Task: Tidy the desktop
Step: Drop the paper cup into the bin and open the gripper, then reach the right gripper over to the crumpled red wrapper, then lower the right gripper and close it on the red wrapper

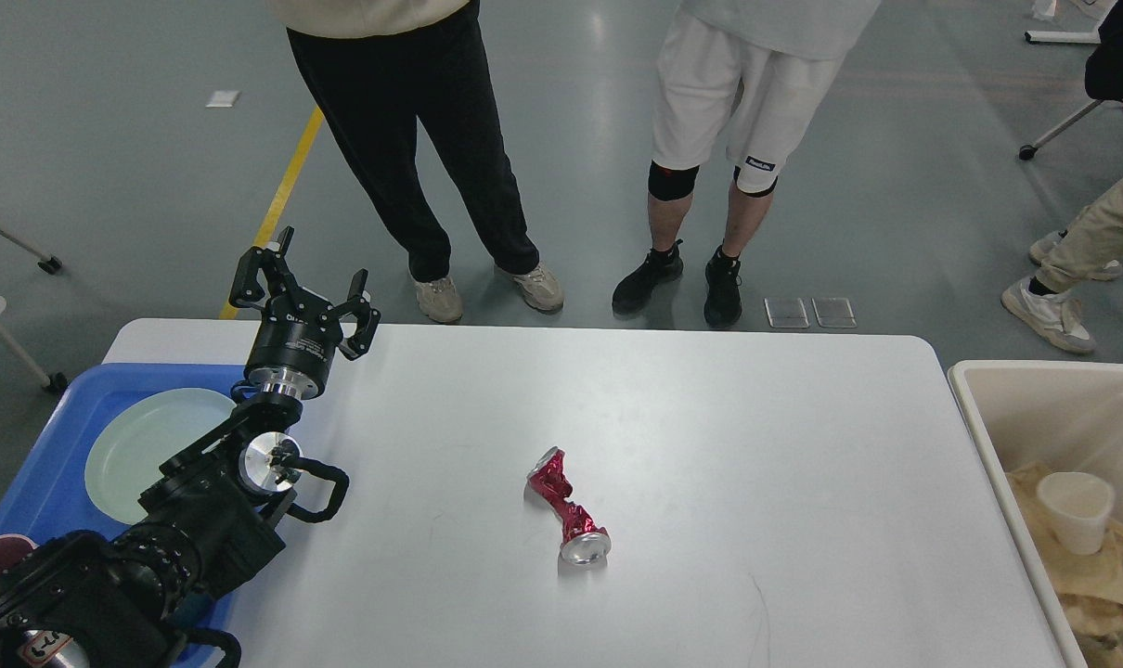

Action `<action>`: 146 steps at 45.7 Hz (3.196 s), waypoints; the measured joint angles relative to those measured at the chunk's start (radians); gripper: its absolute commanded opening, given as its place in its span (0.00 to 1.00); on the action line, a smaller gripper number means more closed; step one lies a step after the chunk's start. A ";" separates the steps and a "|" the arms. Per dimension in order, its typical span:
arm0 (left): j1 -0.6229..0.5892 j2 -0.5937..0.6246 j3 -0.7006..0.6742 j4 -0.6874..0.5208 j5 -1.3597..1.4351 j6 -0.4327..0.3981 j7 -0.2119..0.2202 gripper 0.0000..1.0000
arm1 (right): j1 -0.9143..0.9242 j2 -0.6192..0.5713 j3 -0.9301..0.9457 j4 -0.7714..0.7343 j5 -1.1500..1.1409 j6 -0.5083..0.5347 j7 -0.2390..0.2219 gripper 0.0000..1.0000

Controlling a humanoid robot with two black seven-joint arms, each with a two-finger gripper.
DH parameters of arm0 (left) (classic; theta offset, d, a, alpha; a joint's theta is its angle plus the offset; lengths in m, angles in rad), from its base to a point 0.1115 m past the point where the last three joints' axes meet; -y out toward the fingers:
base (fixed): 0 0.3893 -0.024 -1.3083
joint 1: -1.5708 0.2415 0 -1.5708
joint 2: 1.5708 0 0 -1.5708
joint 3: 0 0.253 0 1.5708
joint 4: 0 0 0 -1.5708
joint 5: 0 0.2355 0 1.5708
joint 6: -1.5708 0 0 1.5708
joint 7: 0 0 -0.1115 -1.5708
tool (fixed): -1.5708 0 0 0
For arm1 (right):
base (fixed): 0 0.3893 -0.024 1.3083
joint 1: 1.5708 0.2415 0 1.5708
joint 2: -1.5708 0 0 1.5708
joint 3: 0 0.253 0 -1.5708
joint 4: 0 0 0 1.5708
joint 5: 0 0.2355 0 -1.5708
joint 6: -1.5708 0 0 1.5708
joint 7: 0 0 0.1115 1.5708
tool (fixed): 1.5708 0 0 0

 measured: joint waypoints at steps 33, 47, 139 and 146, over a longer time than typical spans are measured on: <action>0.000 0.000 0.000 0.000 0.000 0.000 -0.001 0.97 | 0.490 0.115 -0.315 0.105 -0.019 0.391 -0.005 1.00; 0.000 0.000 0.000 0.000 0.000 0.000 -0.001 0.97 | 0.863 0.361 -0.470 0.117 -0.052 0.583 -0.008 1.00; 0.000 0.000 0.000 0.000 0.000 0.000 -0.001 0.97 | 0.568 0.953 -0.085 0.281 -0.657 0.510 -0.012 1.00; 0.000 0.000 0.000 0.000 0.000 0.000 -0.001 0.97 | 0.483 0.948 -0.056 0.219 -0.657 0.488 -0.012 1.00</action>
